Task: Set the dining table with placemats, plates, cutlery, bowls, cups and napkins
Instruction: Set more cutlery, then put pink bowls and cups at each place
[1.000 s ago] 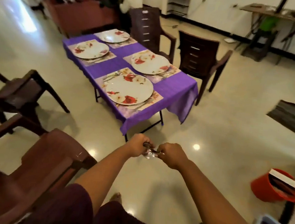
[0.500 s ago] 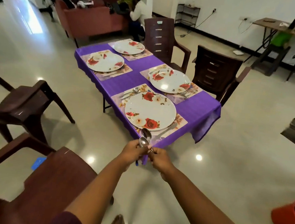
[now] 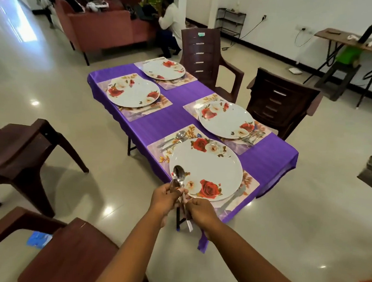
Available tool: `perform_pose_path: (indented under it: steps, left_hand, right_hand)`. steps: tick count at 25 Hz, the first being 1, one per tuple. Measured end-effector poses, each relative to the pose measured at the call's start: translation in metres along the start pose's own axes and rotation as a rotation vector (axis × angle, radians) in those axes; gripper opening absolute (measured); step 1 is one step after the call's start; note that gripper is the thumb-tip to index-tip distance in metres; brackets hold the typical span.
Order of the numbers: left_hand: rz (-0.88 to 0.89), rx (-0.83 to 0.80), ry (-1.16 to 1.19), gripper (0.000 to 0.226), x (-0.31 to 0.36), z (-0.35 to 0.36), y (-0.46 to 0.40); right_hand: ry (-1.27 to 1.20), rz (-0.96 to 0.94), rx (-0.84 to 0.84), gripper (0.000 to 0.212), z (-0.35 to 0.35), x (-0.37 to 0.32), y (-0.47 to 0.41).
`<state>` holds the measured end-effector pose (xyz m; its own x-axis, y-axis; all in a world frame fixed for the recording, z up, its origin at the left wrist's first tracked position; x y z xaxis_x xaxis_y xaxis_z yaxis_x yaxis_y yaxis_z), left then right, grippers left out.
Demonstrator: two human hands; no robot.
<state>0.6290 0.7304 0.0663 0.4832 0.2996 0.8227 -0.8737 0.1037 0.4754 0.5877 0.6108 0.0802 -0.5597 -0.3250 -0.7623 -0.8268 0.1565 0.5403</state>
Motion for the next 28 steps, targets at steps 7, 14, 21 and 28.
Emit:
perform_pose_path:
  steps: [7,14,21,28]
  left_hand:
    - [-0.142,0.11,0.036,0.013,0.031,-0.018,-0.086]
    - [-0.131,0.037,-0.239,0.019,0.097,-0.003,-0.141]
    - [-0.07,0.082,-0.303,0.021,0.15,-0.004,-0.194]
    - [-0.073,-0.008,-0.335,0.017,0.198,-0.028,-0.293]
  right_hand:
    - [0.137,-0.064,-0.025,0.019,-0.011,-0.057,-0.104]
    - [-0.059,-0.066,-0.033,0.013,-0.032,-0.128,-0.204]
    - [0.161,-0.313,0.084,0.014,-0.033,-0.188,-0.261]
    - [0.224,-0.321,0.271,0.014,-0.011,-0.249,-0.336]
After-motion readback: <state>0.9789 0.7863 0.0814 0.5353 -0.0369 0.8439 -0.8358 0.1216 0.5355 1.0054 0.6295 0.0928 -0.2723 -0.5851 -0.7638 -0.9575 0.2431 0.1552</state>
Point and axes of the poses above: each hand's wrist, its own y-axis away from the middle knuckle, its own z-axis out of the palm, x = y × z, the point moved 2 cm from there along -y, towards the middle knuckle, and after that the axes turned 8 degrees about y, right-handed, at the moved point
